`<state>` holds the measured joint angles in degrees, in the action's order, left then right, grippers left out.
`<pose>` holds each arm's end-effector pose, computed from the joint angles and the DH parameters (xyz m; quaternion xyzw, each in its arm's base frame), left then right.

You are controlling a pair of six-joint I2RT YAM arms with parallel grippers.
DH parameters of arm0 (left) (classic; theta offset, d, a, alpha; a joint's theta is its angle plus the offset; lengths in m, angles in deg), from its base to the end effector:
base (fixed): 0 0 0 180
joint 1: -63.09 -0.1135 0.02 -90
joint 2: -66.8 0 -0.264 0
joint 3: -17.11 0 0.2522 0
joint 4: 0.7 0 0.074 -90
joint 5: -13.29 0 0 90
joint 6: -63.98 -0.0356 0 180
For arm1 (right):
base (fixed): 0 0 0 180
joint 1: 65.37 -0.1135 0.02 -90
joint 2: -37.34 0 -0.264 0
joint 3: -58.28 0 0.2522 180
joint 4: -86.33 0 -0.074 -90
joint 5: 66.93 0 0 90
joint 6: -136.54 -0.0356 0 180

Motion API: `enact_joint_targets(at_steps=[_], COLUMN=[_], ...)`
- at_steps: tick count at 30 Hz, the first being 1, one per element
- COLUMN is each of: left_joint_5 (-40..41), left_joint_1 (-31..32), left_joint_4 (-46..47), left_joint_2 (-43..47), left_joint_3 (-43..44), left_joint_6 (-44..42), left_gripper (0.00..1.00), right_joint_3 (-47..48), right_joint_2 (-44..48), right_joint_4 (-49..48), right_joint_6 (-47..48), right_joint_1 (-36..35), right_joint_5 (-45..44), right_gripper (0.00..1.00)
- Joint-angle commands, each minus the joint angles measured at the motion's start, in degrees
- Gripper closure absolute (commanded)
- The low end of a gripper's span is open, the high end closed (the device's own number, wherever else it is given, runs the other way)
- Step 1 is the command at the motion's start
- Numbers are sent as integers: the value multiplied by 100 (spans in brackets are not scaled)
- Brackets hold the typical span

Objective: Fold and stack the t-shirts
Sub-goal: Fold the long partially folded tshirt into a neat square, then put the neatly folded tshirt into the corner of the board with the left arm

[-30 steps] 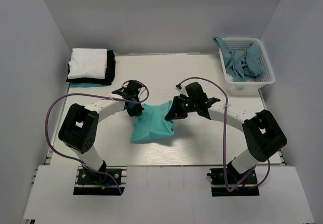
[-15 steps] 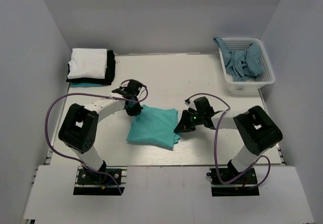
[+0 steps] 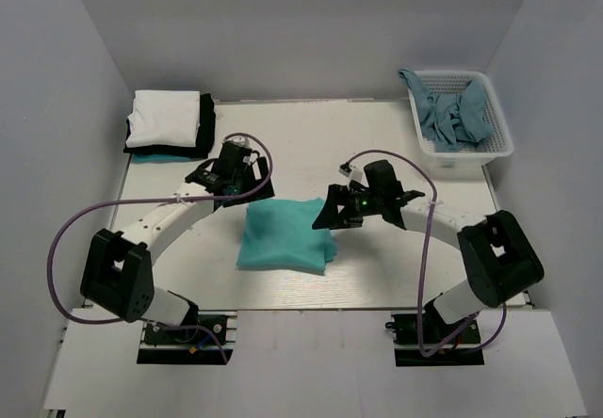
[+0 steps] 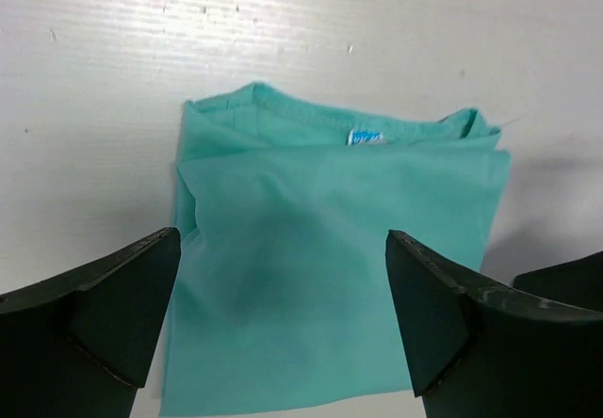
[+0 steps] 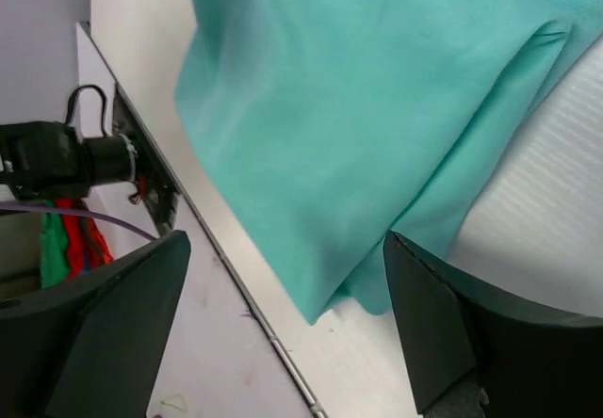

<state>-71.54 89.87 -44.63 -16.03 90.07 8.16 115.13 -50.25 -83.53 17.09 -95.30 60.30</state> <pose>0.2694 -0.1324 0.2439 -0.0753 0.9467 -0.1205 0.2892 0.2519 0.1699 0.1814 -0.1363 0.8614 0.4473 0.1984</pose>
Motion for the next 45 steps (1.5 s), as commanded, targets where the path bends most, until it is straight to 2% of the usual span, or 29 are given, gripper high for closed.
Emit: enact_joint_targets(at_steps=[1, 8, 17, 20, 21, 24, 25, 27, 28, 30, 33, 37, 40, 41, 45], left_joint_5=[-314, -543, -614, -271, -323, -683, -814, -1114, -1115, -1028, -676, -210, 650, 991, 1407], left_joint_1=[-15, 98, 318, 432, 485, 485, 485, 433, 433, 380, 380, 380, 327, 327, 143], left_joint_4=[-146, -112, 284, 126, 178, 676, 871, 1267, 1329, 1330, 1023, 707, 408, 355, 591], left_joint_2=[135, 83, -1085, -1507, -1674, -1851, -1903, -1904, -1904, -1904, -1904, -1458, -1184, -1009, -604], left_joint_3=[-408, -1191, -928, -814, -814, -866, -945, -945, -945, -683, -148, 503, 1127, 1355, 1541], left_joint_6=[-517, -394, -658, -605, -605, -605, -605, -605, -605, -605, -947, -1570, -2054, -2212, -3037], left_gripper=[0, 0, 0, 11, 18, 29, 41, 54, 74, 98, 100, 100, 100, 100, 100], right_joint_3=[304, 454, 463, 428, 411, 367, 358, 332, 323, 296, 261, 174, 94, 59, -46], right_joint_2=[330, 857, 910, 954, 998, 1069, 1112, 1148, 1174, 1288, 1393, 1552, 1849, 1912, 2369], right_joint_4=[703, 1196, 1452, 1425, 1417, 1434, 1434, 1460, 1513, 1496, 1548, 1610, 1741, 1759, 1987], right_joint_6=[203, 238, 317, 300, 282, 282, 273, 273, 282, 281, 308, 352, 353, 318, 195], right_joint_1=[23, 32, 67, 75, 84, 84, 93, 128, 119, 154, 198, 216, 242, 234, 243], right_joint_5=[91, -401, -542, -594, -621, -761, -805, -884, -902, -990, -1121, -1210, -1411, -1586, -2246], right_gripper=[10, 10, 10, 10, 10, 10, 10, 10, 10, 10, 10, 10, 10, 10, 10])
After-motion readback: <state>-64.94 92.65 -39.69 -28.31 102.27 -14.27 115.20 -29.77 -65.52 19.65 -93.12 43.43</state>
